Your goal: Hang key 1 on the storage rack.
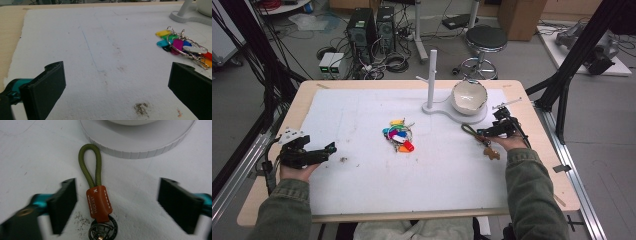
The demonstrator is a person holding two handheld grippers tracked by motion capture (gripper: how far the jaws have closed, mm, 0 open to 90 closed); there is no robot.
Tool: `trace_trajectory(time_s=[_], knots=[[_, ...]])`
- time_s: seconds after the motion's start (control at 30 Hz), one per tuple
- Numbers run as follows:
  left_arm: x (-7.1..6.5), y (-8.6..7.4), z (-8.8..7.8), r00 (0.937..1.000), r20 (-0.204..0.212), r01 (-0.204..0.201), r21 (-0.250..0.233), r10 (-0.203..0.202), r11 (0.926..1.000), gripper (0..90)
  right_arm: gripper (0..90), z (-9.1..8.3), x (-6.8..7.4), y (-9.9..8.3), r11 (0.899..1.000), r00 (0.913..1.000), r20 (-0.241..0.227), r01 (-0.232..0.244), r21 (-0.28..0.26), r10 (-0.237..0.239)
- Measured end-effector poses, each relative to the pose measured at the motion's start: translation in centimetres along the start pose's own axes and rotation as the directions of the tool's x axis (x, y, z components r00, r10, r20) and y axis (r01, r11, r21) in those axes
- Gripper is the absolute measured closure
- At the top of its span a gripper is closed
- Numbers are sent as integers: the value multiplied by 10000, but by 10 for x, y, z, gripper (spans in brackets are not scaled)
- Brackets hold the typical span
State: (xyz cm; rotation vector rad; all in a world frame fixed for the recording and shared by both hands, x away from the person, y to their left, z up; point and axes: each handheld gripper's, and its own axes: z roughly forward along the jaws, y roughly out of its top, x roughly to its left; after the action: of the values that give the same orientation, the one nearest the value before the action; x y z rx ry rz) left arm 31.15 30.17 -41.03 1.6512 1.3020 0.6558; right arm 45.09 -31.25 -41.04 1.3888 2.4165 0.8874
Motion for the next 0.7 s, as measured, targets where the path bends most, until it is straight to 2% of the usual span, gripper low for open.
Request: trace_trajectory(time_s=[0.1,0.27,0.5,0.57,0.6,0.67,0.7], knots=[[0,0,0,10000,44,-23,60,23,10000,17,275,2,0,-1,9998,9998,-210,10,182,-6],[0,0,1,10000,80,9,92,-9,10000,18,297,6,2,-1,9991,9994,-326,87,407,-73],[0,0,2,9999,112,-11,160,10,9999,17,321,13,4,-2,9967,9999,-132,95,812,-85],[0,0,2,9999,117,-21,161,19,9999,18,365,15,4,-2,9950,10000,41,-44,1001,40],[0,0,2,9999,128,-4,169,2,9999,18,415,14,5,-2,9949,9999,94,-62,1009,53],[0,-1,3,9999,140,29,165,-31,9999,18,578,13,6,-2,9954,10000,2,6,954,-6],[0,0,3,9999,132,25,187,-27,9998,18,578,13,6,-2,9954,10000,2,6,954,-6]])
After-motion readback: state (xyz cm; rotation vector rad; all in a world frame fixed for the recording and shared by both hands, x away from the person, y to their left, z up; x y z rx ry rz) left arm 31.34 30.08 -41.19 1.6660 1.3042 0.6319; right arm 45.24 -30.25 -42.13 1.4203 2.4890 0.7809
